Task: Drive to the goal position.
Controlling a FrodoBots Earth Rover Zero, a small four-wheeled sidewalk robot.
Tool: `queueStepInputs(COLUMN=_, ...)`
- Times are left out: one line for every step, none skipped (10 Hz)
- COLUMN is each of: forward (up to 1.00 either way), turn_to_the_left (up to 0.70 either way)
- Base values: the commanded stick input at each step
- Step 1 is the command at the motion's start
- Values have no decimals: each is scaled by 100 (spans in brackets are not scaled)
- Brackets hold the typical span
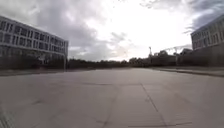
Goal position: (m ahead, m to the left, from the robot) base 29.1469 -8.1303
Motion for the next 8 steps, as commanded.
queueStepInputs(forward=70, turn_to_the_left=0)
queueStepInputs(forward=70, turn_to_the_left=0)
queueStepInputs(forward=70, turn_to_the_left=0)
queueStepInputs(forward=70, turn_to_the_left=0)
queueStepInputs(forward=70, turn_to_the_left=0)
queueStepInputs(forward=70, turn_to_the_left=0)
queueStepInputs(forward=70, turn_to_the_left=0)
queueStepInputs(forward=70, turn_to_the_left=0)
